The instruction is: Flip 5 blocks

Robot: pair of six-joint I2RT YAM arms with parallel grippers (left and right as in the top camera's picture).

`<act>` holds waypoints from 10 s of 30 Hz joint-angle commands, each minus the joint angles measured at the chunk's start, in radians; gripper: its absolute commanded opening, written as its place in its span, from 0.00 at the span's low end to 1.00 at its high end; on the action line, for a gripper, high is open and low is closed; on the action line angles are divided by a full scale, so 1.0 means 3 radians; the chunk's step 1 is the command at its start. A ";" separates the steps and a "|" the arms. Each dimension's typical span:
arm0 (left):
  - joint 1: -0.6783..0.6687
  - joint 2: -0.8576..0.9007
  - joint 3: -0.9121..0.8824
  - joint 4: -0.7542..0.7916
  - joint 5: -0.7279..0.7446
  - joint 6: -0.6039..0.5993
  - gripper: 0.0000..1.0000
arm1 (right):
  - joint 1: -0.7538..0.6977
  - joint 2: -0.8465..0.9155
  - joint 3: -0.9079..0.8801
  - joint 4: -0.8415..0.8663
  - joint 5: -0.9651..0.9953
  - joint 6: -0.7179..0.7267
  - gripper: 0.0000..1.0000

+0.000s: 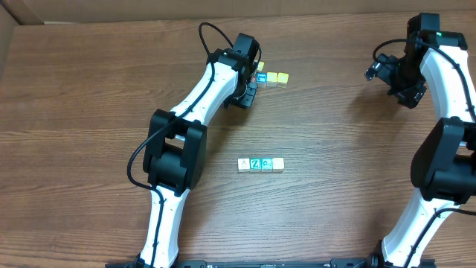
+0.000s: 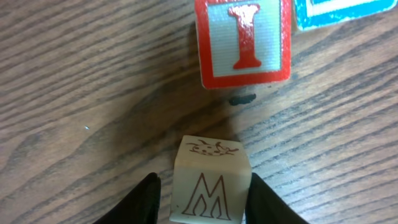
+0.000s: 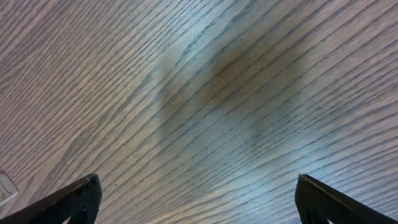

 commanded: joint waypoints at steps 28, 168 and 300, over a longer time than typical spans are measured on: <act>-0.0018 -0.0011 0.0081 -0.0042 0.0070 0.0015 0.26 | -0.0003 -0.0076 0.0066 0.0010 0.0006 -0.0023 1.00; 0.0017 -0.2018 -0.2991 0.0262 0.0486 -0.1595 0.04 | -0.0003 -0.0076 0.0065 0.0010 0.0006 -0.0022 1.00; 0.0393 -0.2018 -0.2366 -0.0226 0.0411 -0.1420 0.04 | 0.1625 -0.1067 -0.2083 0.0626 -0.0516 -0.0052 0.04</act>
